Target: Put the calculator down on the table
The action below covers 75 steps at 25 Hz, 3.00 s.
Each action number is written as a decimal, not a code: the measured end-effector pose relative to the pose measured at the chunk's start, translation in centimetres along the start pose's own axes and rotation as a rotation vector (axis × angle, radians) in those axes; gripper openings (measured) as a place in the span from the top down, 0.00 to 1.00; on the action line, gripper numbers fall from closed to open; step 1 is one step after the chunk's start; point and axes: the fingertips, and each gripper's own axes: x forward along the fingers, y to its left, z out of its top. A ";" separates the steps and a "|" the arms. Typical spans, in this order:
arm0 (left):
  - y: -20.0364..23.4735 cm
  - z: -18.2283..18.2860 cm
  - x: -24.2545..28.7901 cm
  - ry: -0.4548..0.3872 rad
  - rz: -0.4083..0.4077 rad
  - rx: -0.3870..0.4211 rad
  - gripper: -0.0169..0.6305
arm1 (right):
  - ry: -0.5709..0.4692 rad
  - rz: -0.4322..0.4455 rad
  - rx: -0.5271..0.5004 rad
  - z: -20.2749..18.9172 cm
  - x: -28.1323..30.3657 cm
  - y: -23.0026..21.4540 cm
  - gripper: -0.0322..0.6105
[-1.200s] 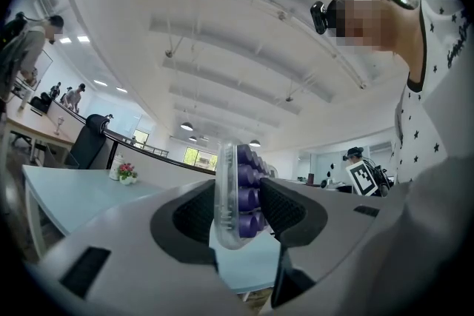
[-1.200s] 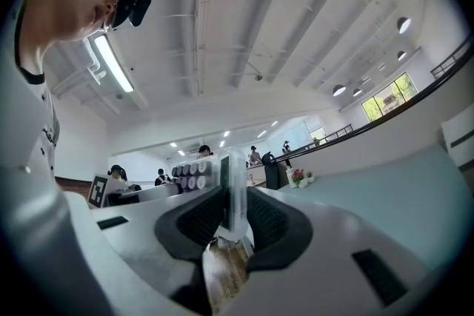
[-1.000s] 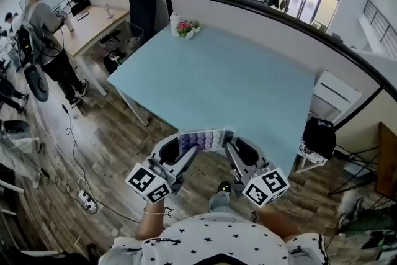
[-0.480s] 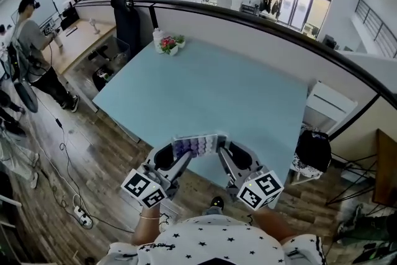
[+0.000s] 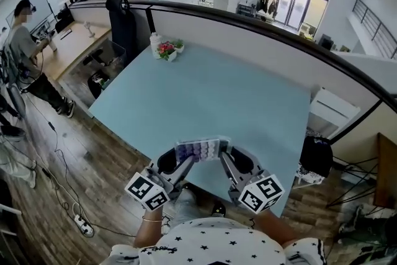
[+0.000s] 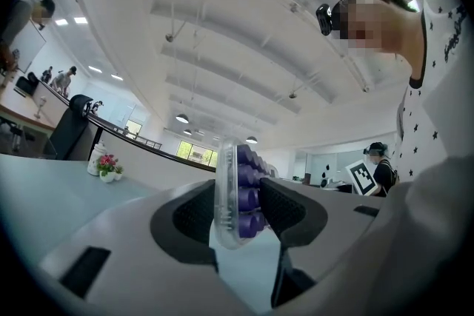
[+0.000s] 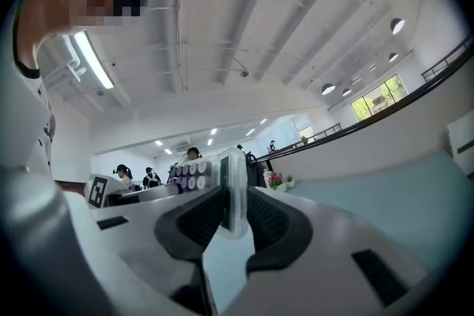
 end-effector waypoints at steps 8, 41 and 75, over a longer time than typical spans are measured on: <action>6.0 1.3 3.6 0.042 -0.107 -0.011 0.68 | -0.032 -0.108 0.012 0.7 5.3 -2.4 0.81; 21.4 -10.2 10.4 0.333 -0.293 -0.169 0.66 | 0.181 -0.492 0.132 -10.7 15.3 -11.5 0.81; 24.5 -18.7 10.2 0.554 -0.254 -0.238 0.66 | 0.371 -0.584 0.372 -20.1 15.7 -14.3 0.81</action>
